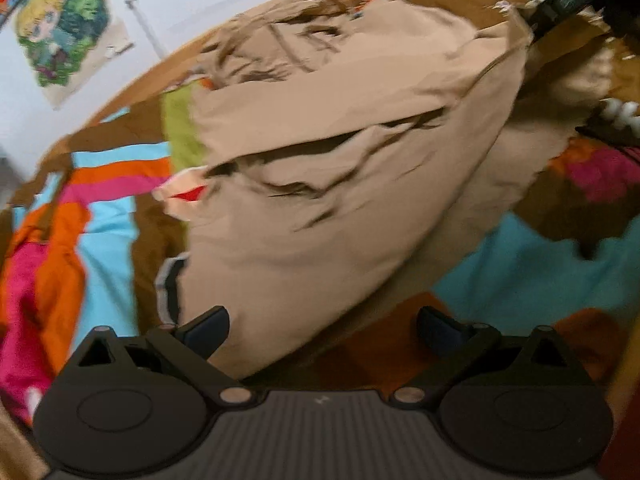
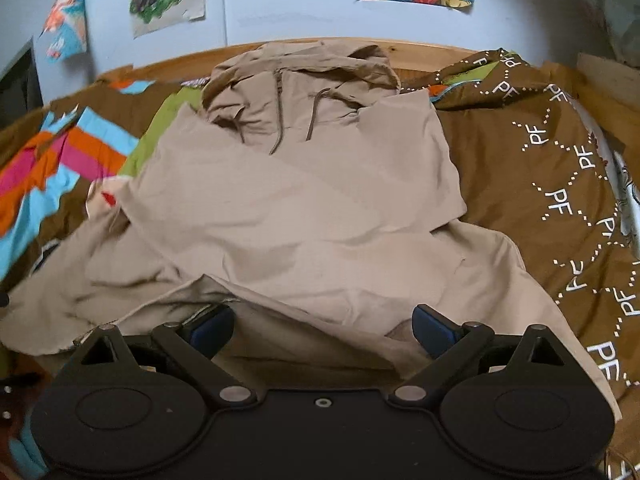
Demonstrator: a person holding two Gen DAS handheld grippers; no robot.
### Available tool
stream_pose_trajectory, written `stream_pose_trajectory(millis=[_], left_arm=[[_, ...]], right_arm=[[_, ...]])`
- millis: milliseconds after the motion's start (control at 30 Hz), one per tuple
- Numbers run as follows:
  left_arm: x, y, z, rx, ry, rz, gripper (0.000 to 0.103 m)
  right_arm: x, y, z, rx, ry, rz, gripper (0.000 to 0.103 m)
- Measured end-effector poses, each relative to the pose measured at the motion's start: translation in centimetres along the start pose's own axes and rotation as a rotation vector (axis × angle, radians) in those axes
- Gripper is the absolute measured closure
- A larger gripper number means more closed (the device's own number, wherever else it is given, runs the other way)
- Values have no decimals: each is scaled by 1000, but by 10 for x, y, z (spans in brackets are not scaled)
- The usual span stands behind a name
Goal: Fold large clothes
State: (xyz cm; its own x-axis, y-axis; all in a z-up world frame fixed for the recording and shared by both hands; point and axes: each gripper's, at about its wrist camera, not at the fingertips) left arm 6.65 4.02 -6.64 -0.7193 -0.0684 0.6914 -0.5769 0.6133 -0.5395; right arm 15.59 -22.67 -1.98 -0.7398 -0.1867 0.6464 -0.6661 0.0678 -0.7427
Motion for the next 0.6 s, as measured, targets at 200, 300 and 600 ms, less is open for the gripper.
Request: stream_pose_trajectory(millis=[200, 300, 600], left_arm=[[-4, -1, -9, -9, -26, -17, 10], [-2, -2, -17, 18, -15, -17, 10], [-10, 3, -53, 240, 74, -50, 10]], right_arm=[[3, 10, 2, 17, 0, -20, 7], [8, 33, 0, 157, 16, -54, 6], [-1, 104, -32, 710, 157, -82, 1]])
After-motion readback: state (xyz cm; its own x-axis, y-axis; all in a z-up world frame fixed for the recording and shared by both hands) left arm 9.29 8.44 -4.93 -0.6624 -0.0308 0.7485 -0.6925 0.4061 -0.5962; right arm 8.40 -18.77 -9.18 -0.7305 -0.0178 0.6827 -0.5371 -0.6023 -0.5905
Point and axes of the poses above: each gripper's, at about its wrist camera, not at the fingertips, and x roughly against the way its jaws point, z to its right, y to its underside, and after that the axes turned 8 degrees about -x, right-handed
